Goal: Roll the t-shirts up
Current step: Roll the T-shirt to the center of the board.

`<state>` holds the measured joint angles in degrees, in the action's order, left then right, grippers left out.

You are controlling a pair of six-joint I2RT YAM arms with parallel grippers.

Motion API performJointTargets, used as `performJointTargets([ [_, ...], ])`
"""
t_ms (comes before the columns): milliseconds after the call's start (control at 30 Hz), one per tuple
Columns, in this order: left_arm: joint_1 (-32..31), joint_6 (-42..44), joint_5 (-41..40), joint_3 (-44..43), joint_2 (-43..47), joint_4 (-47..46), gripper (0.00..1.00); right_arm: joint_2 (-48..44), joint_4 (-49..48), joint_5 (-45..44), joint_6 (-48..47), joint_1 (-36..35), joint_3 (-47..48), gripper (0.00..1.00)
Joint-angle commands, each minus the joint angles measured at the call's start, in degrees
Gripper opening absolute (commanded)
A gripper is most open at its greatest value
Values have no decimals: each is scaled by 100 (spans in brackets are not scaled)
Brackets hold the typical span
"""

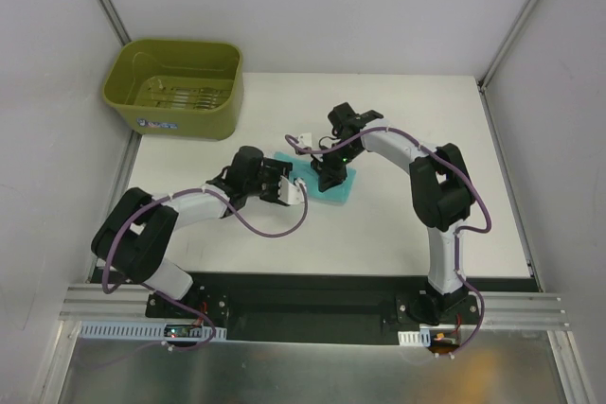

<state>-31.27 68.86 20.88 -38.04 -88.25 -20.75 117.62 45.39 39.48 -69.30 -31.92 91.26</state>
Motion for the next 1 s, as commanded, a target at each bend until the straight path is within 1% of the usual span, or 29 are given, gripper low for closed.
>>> performJointTargets([
  [0,270,276,670,-54,598,-184,64,-161,392,183,-198,-51,58,18],
  [100,384,532,1110,-238,520,623,65,-205,392,182,-225,-51,5,18],
  [133,402,532,1250,-508,354,1208,66,-205,383,182,-225,-60,-12,18],
  [200,402,541,1558,-870,29,1783,66,-213,401,165,-216,-68,-12,18],
  [233,411,506,1655,-1220,-69,2325,66,-222,401,174,-216,-69,-30,18],
  [333,393,558,2068,-1757,-403,2952,67,-266,401,174,-224,-68,-73,18],
  [367,376,732,2121,-1820,-456,3207,67,-266,392,182,-225,-69,-74,18],
  [467,297,1006,2087,-1856,-579,3401,67,-275,392,182,-207,-51,-82,17],
  [633,130,1532,1911,-1637,-588,3587,67,-222,340,200,-32,-16,5,17],
  [767,51,1622,1726,-1522,-641,3578,67,-196,251,226,171,54,49,17],
  [800,24,1604,1508,-1531,-693,3570,68,-196,251,235,206,63,49,17],
  [833,-37,1630,1358,-1522,-737,3543,79,-196,243,244,206,72,49,17],
  [867,-55,1639,1226,-1505,-825,3500,97,-187,251,244,215,63,67,17],
  [967,-81,1578,795,-1364,-913,3166,92,-187,243,253,232,72,58,17],
])
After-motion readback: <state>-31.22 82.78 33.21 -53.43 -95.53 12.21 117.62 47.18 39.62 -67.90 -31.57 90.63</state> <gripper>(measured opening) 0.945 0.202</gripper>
